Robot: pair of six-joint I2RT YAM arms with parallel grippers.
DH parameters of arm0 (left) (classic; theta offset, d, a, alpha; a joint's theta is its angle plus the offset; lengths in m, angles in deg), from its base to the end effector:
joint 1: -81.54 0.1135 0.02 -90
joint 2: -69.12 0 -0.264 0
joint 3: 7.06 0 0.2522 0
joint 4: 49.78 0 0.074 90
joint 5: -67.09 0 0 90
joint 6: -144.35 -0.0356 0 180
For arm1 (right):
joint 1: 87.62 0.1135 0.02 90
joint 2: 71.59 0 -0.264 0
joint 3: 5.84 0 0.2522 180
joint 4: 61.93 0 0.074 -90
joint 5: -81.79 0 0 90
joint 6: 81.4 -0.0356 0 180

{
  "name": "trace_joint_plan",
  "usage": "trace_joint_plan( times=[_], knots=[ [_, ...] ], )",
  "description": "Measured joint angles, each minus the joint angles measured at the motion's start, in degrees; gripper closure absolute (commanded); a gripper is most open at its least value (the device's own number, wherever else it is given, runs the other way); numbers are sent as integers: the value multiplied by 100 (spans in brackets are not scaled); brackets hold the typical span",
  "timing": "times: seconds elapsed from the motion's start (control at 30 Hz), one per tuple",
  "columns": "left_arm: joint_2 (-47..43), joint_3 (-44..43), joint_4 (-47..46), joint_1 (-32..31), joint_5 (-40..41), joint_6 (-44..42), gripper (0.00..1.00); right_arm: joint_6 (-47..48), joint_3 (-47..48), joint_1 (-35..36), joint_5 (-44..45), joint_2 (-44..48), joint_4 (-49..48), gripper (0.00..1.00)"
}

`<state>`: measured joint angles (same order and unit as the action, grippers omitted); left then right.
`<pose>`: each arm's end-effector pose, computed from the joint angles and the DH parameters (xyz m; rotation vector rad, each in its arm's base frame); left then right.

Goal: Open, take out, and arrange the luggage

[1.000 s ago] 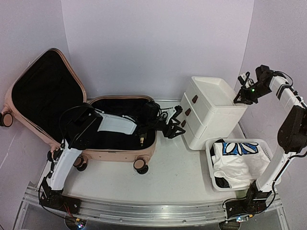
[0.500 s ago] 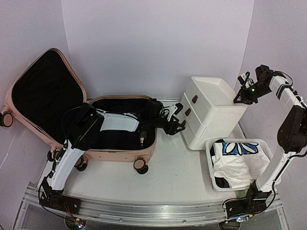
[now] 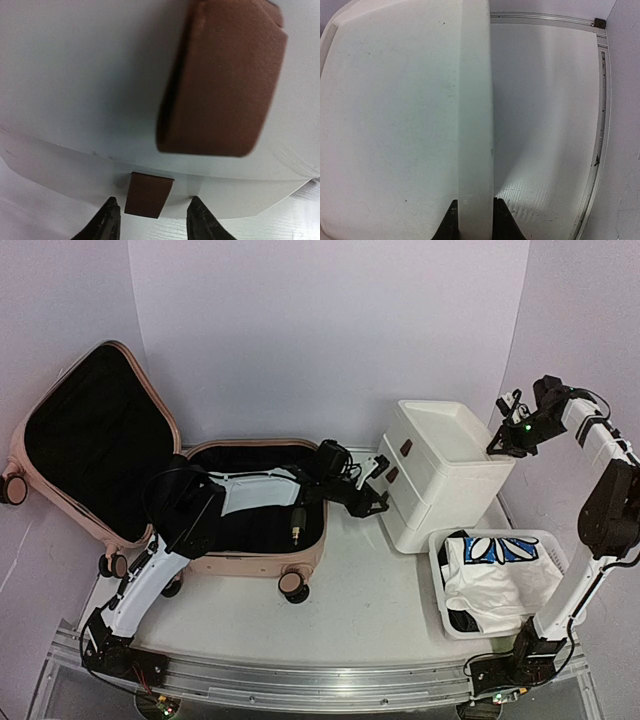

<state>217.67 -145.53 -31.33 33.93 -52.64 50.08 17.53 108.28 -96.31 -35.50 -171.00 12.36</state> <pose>0.3818 -0.4445 0.1570 1.2304 1.7632 -0.9902 0.3589 -0.0383 0.3469 -0.1706 2.5053 0.4968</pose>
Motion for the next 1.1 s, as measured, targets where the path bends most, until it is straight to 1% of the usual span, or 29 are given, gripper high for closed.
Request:
trace_joint_plan(
  times=[0.03, 0.2, 0.37, 0.43, 0.5, 0.67, 0.77, 0.8, 0.83, 0.87, 0.9, 0.93, 1.0, 1.1],
  knots=[
    [4, -22, 46, -2, -2, -17, 69, -2, 0, 0, -11, 0, 0, 100],
    [4, -79, 146, -24, 42, -39, 84, 0, -2, 0, -31, 0, -4, 100],
    [-7, -63, 136, -24, 83, -133, 94, -13, -9, -2, -28, 0, -7, 100],
    [-101, 81, 105, -24, 127, -186, 97, -13, -35, -2, -26, 11, -33, 100],
    [-306, 407, 48, -28, 247, -238, 100, -7, -68, 0, -26, 35, -63, 100],
    [-1067, 1355, -24, -46, 479, -374, 100, -17, -179, 15, 68, 125, -149, 100],
    [-1530, 1779, -22, -61, 533, -382, 99, -35, -199, 66, 166, 160, -151, 100],
    [-1674, 1882, -22, -63, 531, -387, 95, -39, -199, 90, 188, 166, -151, 100],
    [-1794, 1941, -24, -68, 520, -393, 81, -46, -201, 111, 203, 173, -151, 100],
    [-1869, 1952, -28, -72, 481, -426, 60, -52, -208, 129, 219, 181, -157, 100],
    [-1912, 1952, -81, -72, 435, -474, 52, -55, -216, 138, 223, 186, -168, 100],
    [-1917, 1937, -116, -72, 393, -501, 46, -55, -216, 140, 223, 186, -168, 100],
    [-1867, 1873, -160, -72, 273, -562, 40, -55, -216, 142, 221, 188, -173, 100],
    [-1532, 1519, -170, -72, 85, -671, 37, -55, -219, 142, 216, 186, -175, 100]
  ],
)
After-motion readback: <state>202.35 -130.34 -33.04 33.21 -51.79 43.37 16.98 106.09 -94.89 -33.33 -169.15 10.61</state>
